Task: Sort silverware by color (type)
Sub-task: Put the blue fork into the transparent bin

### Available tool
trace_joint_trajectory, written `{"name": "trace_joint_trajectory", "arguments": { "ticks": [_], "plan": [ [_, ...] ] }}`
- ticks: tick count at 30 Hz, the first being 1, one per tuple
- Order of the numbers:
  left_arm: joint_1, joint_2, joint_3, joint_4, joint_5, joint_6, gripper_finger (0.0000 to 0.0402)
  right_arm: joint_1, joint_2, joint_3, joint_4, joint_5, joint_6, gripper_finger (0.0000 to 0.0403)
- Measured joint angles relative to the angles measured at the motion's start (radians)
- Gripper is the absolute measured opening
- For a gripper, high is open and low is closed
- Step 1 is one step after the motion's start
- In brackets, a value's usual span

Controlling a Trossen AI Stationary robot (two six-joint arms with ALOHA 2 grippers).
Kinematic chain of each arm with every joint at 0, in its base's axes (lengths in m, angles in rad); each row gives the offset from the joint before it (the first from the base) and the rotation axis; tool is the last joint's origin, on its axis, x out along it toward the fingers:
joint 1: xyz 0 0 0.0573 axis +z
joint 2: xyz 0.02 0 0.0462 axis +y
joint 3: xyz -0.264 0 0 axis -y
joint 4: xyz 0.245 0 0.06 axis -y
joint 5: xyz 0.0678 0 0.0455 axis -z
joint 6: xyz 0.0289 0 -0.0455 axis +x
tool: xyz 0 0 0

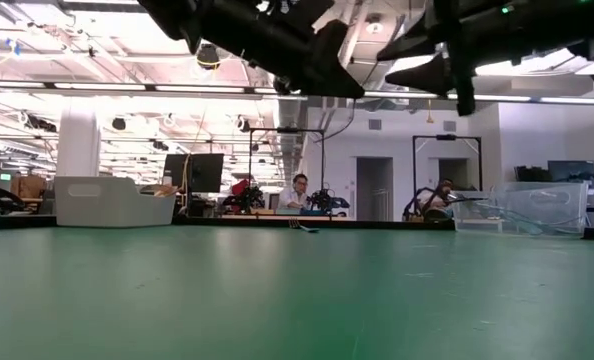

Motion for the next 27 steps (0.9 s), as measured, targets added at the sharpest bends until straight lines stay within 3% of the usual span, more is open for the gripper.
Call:
{"name": "trace_joint_trajectory", "arguments": {
  "ticks": [7,11,15,17,21,27],
  "plan": [
    [-0.030,0.000,0.000,-0.004,-0.034,0.018,0.0000,-0.031,0.073,0.075,0.002,-0.020,-0.029,0.0160],
    [-0.040,0.000,0.000,-0.008,-0.017,0.020,0.0000,-0.044,0.103,0.113,-0.028,-0.016,-0.031,0.0105],
    [-0.044,0.001,0.000,-0.020,-0.002,-0.012,0.0003,-0.051,0.114,0.136,-0.081,-0.009,-0.065,0.0023],
    [-0.044,0.001,0.000,-0.022,0.003,-0.017,0.0015,-0.061,0.098,0.152,-0.136,-0.017,-0.076,0.0015],
    [-0.044,0.001,0.000,-0.038,0.079,-0.028,0.0062,-0.100,0.028,0.225,-0.484,-0.012,-0.003,0.0011],
    [-0.043,0.001,0.000,-0.112,0.085,-0.081,0.0128,-0.213,-0.059,0.435,-1.139,-0.046,0.096,0.0011]
  ]
}}
